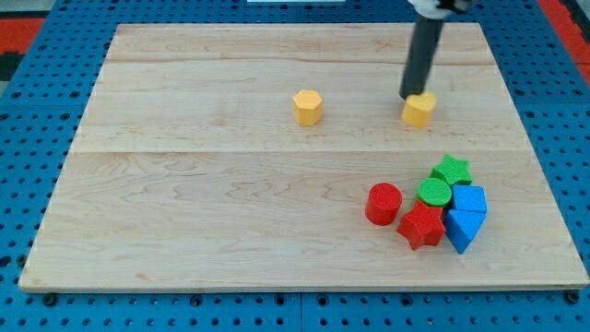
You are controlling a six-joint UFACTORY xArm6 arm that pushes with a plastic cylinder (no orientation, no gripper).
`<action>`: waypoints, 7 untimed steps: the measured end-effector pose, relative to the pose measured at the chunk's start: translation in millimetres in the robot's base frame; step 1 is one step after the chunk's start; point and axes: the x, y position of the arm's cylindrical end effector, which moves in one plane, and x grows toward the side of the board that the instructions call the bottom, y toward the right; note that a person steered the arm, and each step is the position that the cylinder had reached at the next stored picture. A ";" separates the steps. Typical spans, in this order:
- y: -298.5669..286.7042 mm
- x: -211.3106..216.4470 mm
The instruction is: Slide the hexagon into the group of blocks
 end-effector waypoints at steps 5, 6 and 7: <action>-170.4 -7.0; -132.6 37.4; -125.8 64.4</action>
